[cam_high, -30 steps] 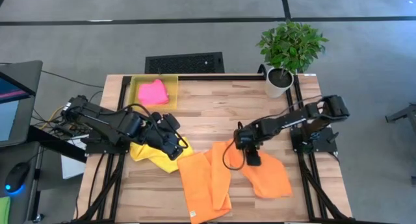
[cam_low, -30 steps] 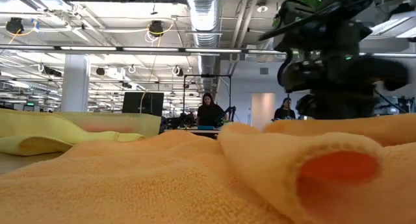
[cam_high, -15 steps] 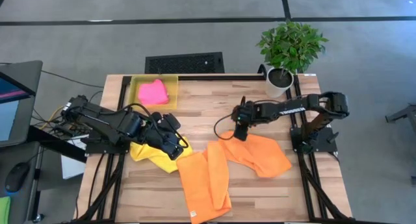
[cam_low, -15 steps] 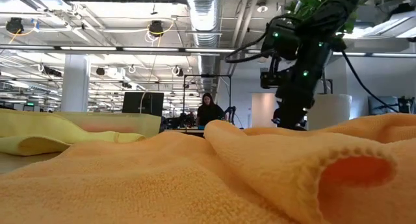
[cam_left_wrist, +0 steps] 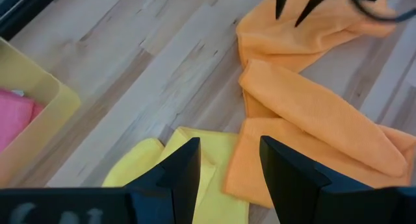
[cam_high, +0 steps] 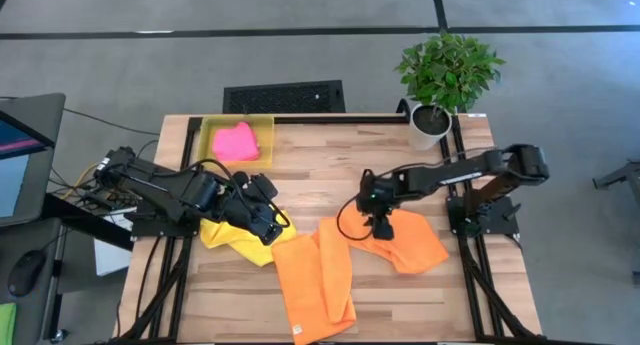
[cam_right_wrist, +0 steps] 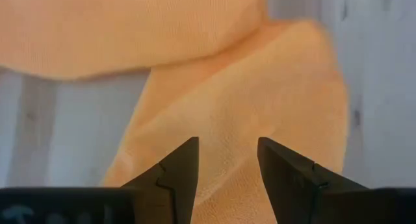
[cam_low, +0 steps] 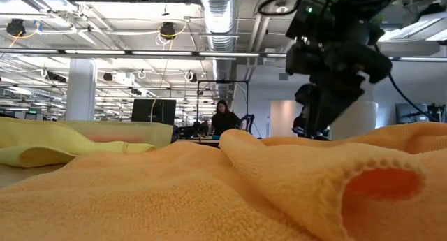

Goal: Fold microfiber towels
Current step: Fold the right orange microfiber cloth

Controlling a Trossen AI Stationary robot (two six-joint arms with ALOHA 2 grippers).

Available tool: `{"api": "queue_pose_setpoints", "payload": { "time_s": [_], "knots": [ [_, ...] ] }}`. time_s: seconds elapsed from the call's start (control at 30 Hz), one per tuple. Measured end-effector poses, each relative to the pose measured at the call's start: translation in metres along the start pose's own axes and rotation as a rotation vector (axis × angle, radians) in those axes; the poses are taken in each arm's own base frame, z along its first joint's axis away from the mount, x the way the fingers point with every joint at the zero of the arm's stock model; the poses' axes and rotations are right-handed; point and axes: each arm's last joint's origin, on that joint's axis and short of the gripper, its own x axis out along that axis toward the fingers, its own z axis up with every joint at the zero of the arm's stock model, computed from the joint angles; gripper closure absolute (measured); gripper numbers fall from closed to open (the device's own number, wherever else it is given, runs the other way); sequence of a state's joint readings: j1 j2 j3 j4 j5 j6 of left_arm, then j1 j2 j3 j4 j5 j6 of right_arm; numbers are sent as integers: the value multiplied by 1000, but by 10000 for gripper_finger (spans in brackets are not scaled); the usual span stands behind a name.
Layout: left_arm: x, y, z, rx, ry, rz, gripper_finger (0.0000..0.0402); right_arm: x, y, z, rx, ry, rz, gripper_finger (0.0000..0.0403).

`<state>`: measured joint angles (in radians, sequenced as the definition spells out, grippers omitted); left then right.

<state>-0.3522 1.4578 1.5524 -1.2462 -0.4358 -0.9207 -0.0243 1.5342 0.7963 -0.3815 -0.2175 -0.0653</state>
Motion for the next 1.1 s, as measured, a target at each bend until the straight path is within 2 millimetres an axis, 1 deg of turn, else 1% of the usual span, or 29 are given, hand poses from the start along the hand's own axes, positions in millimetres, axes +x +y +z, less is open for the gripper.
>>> {"api": "queue_pose_setpoints", "payload": {
  "time_s": [0.13,0.2,0.27,0.37,0.43,0.53,0.67,0.8,0.87,0.9,0.97,1.03,1.1],
  "knots": [
    [0,0,0,0,0,0,251,25,-8,0,38,19,-14,220],
    [0,0,0,-1,-1,-1,251,34,-12,-3,55,45,-16,220],
    [0,0,0,-1,-1,-1,251,39,-16,-1,70,37,-14,220],
    [0,0,0,-2,-1,-2,251,42,-22,-2,88,42,-19,220],
    [0,0,0,-3,-2,-4,251,41,-27,-1,94,21,-67,220],
    [0,0,0,-12,-2,-4,251,38,-39,1,120,-13,-189,220],
    [0,0,0,-27,-2,-5,251,33,-59,1,229,-63,-350,220],
    [0,0,0,-30,-2,-5,251,29,-74,-2,308,-80,-412,220],
    [0,0,0,-45,-3,-5,251,26,-75,-1,314,-86,-395,220],
    [0,0,1,-59,-6,-3,251,20,-73,1,311,-95,-381,220],
    [1,1,2,-100,-24,12,251,9,-68,13,294,-160,-365,220],
    [1,2,4,-139,-33,19,251,-6,-59,19,272,-197,-342,220],
    [2,4,6,-161,-43,26,250,-22,-48,29,241,-256,-315,220]
  ]
}}
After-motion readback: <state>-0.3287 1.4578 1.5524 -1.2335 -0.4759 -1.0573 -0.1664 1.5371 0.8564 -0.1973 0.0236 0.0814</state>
